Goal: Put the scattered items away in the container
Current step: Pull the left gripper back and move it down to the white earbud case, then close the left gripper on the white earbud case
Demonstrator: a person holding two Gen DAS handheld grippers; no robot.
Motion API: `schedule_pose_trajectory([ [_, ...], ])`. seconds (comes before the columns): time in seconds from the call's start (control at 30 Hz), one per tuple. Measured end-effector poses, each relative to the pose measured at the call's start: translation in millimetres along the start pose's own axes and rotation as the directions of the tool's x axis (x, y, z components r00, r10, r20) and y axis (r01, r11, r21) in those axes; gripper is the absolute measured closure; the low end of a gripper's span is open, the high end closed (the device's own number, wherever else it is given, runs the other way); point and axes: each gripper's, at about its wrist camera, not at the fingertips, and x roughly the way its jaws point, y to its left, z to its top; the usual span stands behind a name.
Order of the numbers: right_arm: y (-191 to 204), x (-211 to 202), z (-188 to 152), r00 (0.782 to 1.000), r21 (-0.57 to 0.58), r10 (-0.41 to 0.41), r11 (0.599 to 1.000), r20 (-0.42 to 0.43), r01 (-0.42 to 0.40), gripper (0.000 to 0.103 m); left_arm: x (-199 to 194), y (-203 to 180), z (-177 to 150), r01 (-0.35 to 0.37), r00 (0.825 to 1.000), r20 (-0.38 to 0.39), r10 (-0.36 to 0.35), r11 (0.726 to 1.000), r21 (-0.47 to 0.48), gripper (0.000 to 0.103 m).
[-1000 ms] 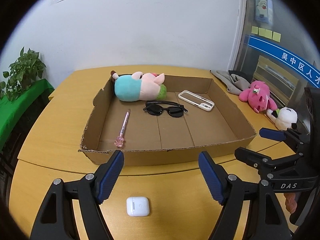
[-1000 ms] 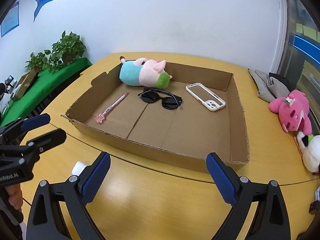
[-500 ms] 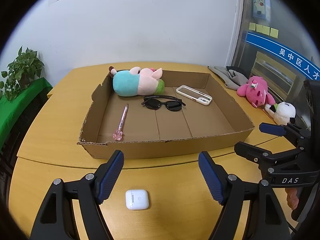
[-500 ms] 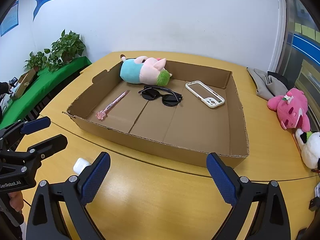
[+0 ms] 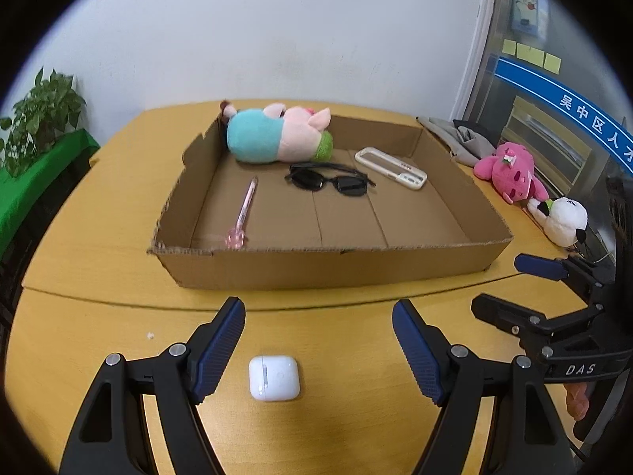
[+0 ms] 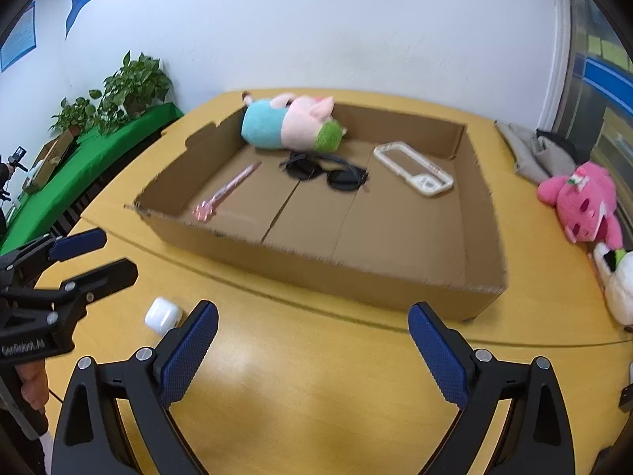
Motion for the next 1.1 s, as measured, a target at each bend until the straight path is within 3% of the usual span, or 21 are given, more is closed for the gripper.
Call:
schedule_pose_trajectory([
  [0.23, 28, 43, -40, 0.987, 0.010, 0.133, 0.991, -0.095, -0.133, 0.004, 46, 24, -20, 0.024, 0.984, -0.172, -0.039, 0.996, -0.087, 0.026],
  [0.37, 54, 62, -59, 0.973, 0.033, 0.212, 0.977, -0.086, -0.210, 0.004, 70, 38, -29, -0.018, 0.962, -0.272, -0.022, 0.989, -0.145, 0.026],
  [0.47, 67, 73, -64, 0.967, 0.067, 0.250, 0.967, -0.048, -0.247, 0.004, 80, 44, -34, 0.008, 0.948, -0.312, -0.062, 0.986, -0.169, 0.028],
  [0.63, 82, 89, -64, 0.964, 0.105, 0.263, 0.960, -0.036, -0.258, 0.003, 86, 51, -35, 0.035, 0.942, -0.322, -0.097, 0.981, -0.192, 0.034],
  [0.7, 89, 92, -63, 0.962, 0.093, 0.272, 0.959, -0.038, -0.268, 0.003, 88, 52, -32, 0.033, 0.940, -0.329, -0.094, 0.982, -0.186, 0.052],
  [0.77, 96, 95, -62, 0.958, 0.085, 0.284, 0.956, -0.038, -0.280, 0.003, 90, 52, -30, 0.035, 0.934, -0.345, -0.098, 0.982, -0.184, 0.061],
  [1.1, 109, 99, -59, 0.964, 0.064, 0.265, 0.963, -0.030, -0.263, 0.004, 90, 54, -29, 0.022, 0.923, -0.370, -0.110, 0.972, -0.235, 0.062],
])
